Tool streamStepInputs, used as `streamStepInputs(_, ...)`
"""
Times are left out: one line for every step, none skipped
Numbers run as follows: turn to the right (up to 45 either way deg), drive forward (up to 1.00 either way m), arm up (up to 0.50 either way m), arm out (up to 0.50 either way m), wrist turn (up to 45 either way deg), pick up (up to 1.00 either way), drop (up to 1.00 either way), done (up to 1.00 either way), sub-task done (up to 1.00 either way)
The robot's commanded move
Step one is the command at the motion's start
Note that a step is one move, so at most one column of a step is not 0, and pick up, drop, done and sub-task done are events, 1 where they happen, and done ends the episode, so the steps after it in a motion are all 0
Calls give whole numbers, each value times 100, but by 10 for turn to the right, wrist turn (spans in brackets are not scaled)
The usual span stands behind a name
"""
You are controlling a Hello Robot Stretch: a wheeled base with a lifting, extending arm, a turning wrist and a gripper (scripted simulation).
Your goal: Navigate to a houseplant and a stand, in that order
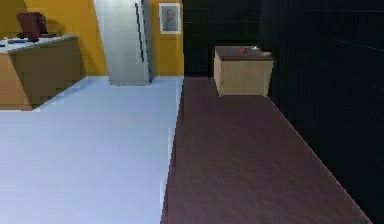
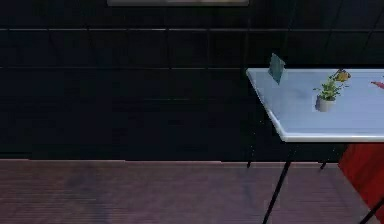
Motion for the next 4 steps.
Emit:
streamStepInputs(0,100,0,0,0,0,0,0,0)
streamStepInputs(0,100,0,0,0,0,0,0,0)
streamStepInputs(30,0,0,0,0,0,0,0,0)
streamStepInputs(0,75,0,0,0,0,0,0,0)
